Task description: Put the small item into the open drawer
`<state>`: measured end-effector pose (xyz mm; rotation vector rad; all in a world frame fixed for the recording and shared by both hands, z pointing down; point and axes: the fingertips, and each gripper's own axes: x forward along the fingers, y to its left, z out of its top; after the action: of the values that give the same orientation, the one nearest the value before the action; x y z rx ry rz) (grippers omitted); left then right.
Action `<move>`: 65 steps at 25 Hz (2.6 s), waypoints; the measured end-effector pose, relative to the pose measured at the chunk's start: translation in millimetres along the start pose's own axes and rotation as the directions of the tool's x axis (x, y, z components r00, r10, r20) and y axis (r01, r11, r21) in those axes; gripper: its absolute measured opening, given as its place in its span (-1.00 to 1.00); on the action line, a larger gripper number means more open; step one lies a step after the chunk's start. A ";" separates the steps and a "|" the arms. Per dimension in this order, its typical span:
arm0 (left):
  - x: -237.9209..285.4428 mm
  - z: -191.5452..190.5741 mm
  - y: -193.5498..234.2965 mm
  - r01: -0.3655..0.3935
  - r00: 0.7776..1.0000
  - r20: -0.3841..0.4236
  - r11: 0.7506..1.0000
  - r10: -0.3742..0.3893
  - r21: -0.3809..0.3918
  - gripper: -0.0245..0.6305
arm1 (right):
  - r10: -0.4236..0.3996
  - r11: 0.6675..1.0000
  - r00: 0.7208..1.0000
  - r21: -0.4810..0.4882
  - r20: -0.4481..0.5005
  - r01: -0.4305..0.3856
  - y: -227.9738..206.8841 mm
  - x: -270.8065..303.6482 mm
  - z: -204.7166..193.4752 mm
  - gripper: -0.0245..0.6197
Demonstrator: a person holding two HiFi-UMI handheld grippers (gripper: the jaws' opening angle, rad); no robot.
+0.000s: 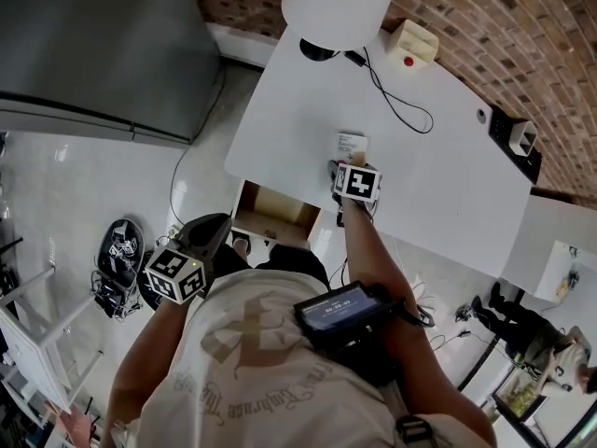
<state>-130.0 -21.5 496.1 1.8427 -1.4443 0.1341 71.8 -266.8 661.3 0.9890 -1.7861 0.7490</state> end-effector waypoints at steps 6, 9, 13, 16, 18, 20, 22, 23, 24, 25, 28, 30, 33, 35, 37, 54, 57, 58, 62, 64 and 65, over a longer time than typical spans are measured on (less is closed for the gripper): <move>-0.2 -0.8 -0.7 0.004 1.000 0.002 1.000 -0.004 -0.002 -0.88 | 0.027 1.000 0.999 0.010 0.033 -0.027 2.3 -8.5 -3.8 0.20; 0.4 -1.0 -3.6 0.010 1.000 0.003 1.000 -0.010 0.003 -0.88 | 0.040 0.999 0.997 0.006 0.061 -0.040 1.7 -14.4 -1.5 0.20; -0.2 -2.1 -8.4 0.021 1.000 0.002 1.000 -0.021 0.013 -0.88 | 0.048 0.999 0.997 0.000 0.066 -0.048 -0.1 -19.6 -6.3 0.20; -1.9 -3.9 -10.7 0.025 1.000 0.003 1.000 -0.025 0.017 -0.88 | 0.059 0.998 0.996 0.002 0.071 -0.060 -0.1 -23.1 -11.9 0.20; -3.5 -5.4 -11.0 0.026 1.000 0.004 1.000 -0.026 0.018 -0.88 | 0.069 0.998 0.994 -0.003 0.082 -0.069 2.4 -26.5 -13.4 0.20; -6.1 -7.9 -11.7 0.029 1.000 0.005 0.999 -0.029 0.019 -0.88 | 0.081 0.997 0.992 -0.007 0.096 -0.081 6.8 -30.5 -14.6 0.20; -8.8 -10.5 -13.3 0.033 0.999 0.005 0.999 -0.033 0.021 -0.88 | 0.098 0.995 0.989 -0.004 0.111 -0.098 11.5 -35.2 -15.8 0.20; -9.5 -11.3 -14.3 0.036 0.999 0.006 0.999 -0.036 0.021 -0.88 | 0.108 0.994 0.987 -0.001 0.119 -0.108 13.5 -37.7 -16.0 0.20; -9.9 -11.8 -15.3 0.040 0.999 0.007 0.999 -0.040 0.022 -0.88 | 0.118 0.993 0.985 0.002 0.127 -0.120 15.4 -40.1 -15.9 0.20; -10.2 -12.2 -16.0 0.044 0.999 0.008 0.999 -0.044 0.024 -0.88 | 0.129 0.991 0.982 0.004 0.135 -0.131 17.4 -42.4 -15.9 0.20; -12.6 -13.6 -17.5 0.057 0.998 0.010 0.998 -0.057 0.032 -0.88 | 0.147 0.989 0.977 0.004 0.153 -0.150 23.1 -49.5 -17.8 0.20; -16.0 -15.1 -18.0 0.067 0.998 0.011 0.997 -0.067 0.038 -0.88 | 0.152 0.988 0.975 0.004 0.162 -0.155 27.0 -54.8 -20.9 0.20; -22.2 -17.9 -16.8 0.081 0.997 0.011 0.996 -0.081 0.044 -0.88 | 0.154 0.988 0.973 0.008 0.172 -0.157 32.7 -63.1 -26.8 0.20; -26.7 -18.0 -14.1 0.089 0.996 0.012 0.995 -0.089 0.047 -0.88 | 0.152 0.988 0.972 0.009 0.179 -0.156 37.1 -67.8 -29.9 0.20; -30.9 -16.7 -11.4 0.098 0.995 0.014 0.994 -0.098 0.053 -0.88 | 0.149 0.988 0.971 0.012 0.186 -0.153 41.4 -72.2 -32.1 0.20; -70.9 -30.8 1.4 0.178 0.984 0.001 0.980 -0.179 0.088 -0.88 | 0.185 0.979 0.956 0.041 0.229 -0.200 91.8 -106.4 -78.0 0.20; -77.8 -35.9 4.6 0.169 0.986 0.002 0.982 -0.169 0.086 -0.88 | 0.218 0.973 0.949 0.022 0.228 -0.229 106.6 -107.6 -84.2 0.20; -79.5 -37.7 5.2 0.162 0.987 0.004 0.983 -0.163 0.084 -0.88 | 0.234 0.970 0.946 0.009 0.225 -0.242 112.2 -107.5 -86.2 0.20; -82.7 -44.0 5.1 0.116 0.993 0.026 0.992 -0.118 0.050 -0.88 | 0.335 0.942 0.924 -0.073 0.187 -0.327 139.0 -106.9 -96.2 0.20; -83.7 -46.6 2.3 0.090 0.995 0.044 0.996 -0.091 0.024 -0.88 | 0.394 0.918 0.905 -0.117 0.158 -0.379 153.9 -104.4 -100.3 0.20; -84.8 -49.2 -0.2 0.077 0.996 0.052 0.997 -0.078 0.012 -0.88 | 0.419 0.906 0.897 -0.134 0.141 -0.402 160.6 -102.2 -103.3 0.20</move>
<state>-141.6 75.3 486.3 1.9205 -1.4072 0.0556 1.6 -72.8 595.5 0.6220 -2.1958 0.8405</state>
